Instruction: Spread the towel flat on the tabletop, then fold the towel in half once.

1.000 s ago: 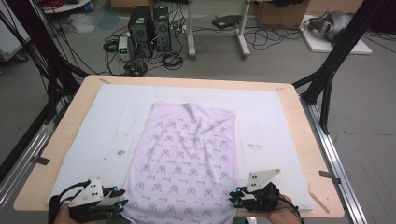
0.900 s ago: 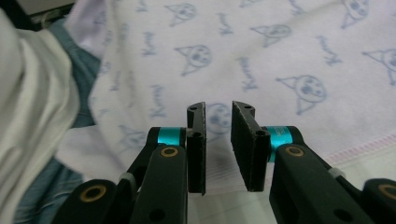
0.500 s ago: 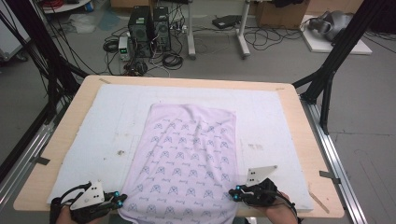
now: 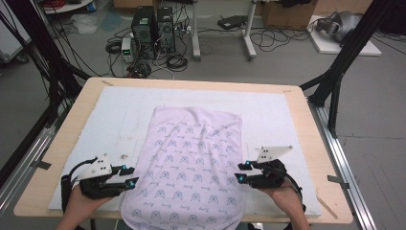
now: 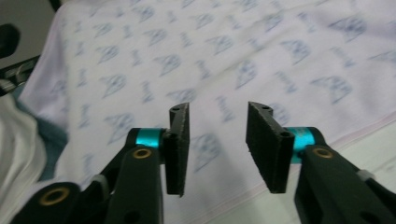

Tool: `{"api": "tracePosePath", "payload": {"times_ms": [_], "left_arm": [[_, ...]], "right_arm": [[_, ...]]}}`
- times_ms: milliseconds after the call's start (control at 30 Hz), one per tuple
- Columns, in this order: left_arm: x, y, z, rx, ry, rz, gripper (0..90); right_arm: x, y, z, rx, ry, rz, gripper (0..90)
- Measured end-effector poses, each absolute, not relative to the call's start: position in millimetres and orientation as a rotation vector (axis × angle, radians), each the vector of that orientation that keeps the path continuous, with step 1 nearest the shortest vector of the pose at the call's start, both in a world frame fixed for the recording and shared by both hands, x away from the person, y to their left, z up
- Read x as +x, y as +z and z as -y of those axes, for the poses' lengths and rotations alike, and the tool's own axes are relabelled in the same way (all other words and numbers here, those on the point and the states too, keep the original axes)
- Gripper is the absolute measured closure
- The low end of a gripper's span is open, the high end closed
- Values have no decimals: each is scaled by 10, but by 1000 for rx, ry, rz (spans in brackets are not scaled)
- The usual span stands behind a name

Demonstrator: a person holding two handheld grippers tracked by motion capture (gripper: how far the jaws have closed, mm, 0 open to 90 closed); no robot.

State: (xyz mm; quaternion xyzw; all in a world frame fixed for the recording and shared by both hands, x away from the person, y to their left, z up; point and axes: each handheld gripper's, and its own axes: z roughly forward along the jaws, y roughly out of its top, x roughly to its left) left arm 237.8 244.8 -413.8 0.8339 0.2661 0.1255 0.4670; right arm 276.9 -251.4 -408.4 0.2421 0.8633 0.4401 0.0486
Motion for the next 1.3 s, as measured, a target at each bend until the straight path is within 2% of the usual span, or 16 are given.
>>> {"api": "tracePosePath", "payload": {"times_ms": [67,100,167,433,967,1300], "left_arm": [[2512,-4100,-2420,2030,310,-684,552],[2613,-4076,-2402,2015,316,-711,478],[2714,-4050,-2372,2008,327,-729,436],[3031,-3942,-2217,2029,365,-748,344],[3446,-3813,-2101,2046,361,-779,358],[3805,-3696,-2122,2014,383,-833,372]], "right_arm": [[2828,-4070,2506,760,1343,-2617,538],[2956,-4041,2478,781,1331,-2614,489],[3055,-4012,2446,787,1308,-2614,454],[3359,-3924,2372,819,1295,-2599,350],[3578,-3874,2445,823,1255,-2591,333],[3895,-3712,2473,851,1208,-2561,339]]}}
